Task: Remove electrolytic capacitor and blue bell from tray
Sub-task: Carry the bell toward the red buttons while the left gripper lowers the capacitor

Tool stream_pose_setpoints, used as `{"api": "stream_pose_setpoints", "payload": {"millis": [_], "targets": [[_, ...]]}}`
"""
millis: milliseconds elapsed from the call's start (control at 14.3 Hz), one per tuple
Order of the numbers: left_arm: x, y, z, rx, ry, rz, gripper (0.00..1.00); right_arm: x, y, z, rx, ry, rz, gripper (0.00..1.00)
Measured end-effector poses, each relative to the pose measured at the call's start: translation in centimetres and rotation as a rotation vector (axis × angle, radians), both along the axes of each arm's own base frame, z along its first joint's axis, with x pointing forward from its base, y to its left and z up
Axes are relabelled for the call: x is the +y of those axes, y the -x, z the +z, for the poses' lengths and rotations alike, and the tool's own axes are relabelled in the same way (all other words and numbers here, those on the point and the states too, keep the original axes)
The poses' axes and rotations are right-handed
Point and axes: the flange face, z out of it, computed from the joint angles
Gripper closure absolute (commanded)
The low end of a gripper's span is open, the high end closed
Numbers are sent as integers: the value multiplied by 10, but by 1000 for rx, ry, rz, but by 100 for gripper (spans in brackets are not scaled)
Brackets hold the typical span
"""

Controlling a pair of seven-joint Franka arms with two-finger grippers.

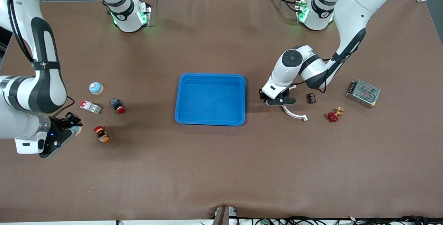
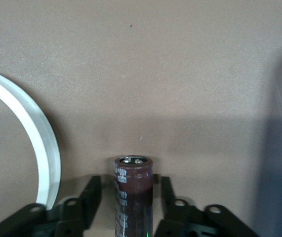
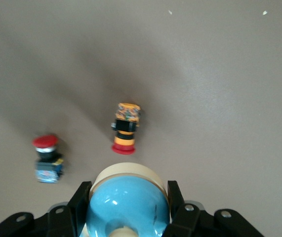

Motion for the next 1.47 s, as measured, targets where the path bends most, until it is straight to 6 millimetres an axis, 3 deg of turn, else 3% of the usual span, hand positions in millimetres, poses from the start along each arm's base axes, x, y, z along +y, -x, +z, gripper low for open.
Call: {"api": "stream_pose_setpoints", "payload": {"millis": [420,840,1120,1471], "targets": [[-5,-8,8,-15,19,81,0,-20,5,-58,-57,-1,192,68],[2,-45,32,-31,-16,163,0,-47,23,-104,-74,-5,233,68],[48,-75,39,-42,-23,197,0,-44,37,-131,-96,-2,239,68],[121,-117,55,-36,-27,204,0,-43,40,-136,-107,-1,242,68]]}}
